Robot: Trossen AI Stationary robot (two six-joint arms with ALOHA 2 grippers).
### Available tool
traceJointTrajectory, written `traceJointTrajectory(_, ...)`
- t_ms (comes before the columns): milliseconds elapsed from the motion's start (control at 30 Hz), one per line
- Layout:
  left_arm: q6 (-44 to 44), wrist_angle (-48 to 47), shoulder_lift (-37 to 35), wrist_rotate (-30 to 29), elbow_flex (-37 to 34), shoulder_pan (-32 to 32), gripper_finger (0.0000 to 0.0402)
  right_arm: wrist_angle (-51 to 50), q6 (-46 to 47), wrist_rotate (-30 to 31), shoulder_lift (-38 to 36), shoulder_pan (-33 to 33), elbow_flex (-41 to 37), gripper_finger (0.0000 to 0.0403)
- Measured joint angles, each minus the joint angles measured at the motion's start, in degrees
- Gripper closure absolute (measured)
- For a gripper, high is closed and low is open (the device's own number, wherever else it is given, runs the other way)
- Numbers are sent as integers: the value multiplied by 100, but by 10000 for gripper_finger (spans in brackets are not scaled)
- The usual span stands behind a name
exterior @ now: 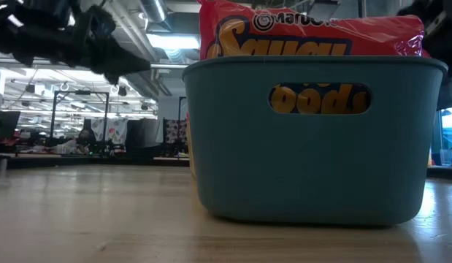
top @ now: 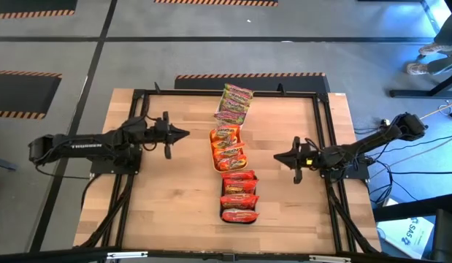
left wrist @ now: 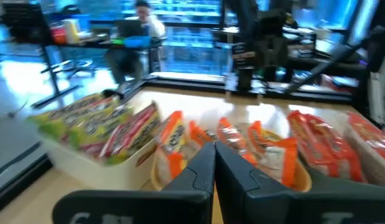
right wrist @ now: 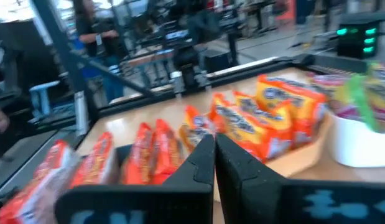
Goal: Sort Maruchan noodles
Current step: Return to Home Position
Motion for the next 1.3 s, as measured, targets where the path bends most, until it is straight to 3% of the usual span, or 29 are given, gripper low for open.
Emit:
traceJointTrajectory(133, -287, 37, -396, -603, -398, 36, 398, 124, 99, 464, -206, 2, -282, 402)
traceJointTrajectory(433, -463, -134, -1565, -764, -1101, -81, 398, -73, 57, 615, -361, 2, -307, 402)
traceJointTrajectory(600, -575, -700, -2104, -692, -1156, -81, 398, -272, -20, -687, -602, -23, -307, 402)
traceJointTrajectory(900, -555, -1316, -2806, -567, -1163, -81, 398, -1727, -58, -1717, -1983, -1034, -305, 402)
traceJointTrajectory(1167, -538, -1750, -3271, -352, -1163, -81, 398, -3305, -199, -1661, -3542, -1632, -305, 402)
traceJointTrajectory(1300, -426, -1792, -3606, -59, -1163, -84, 398, -3456, -289, -1657, -4047, -1692, -278, 402)
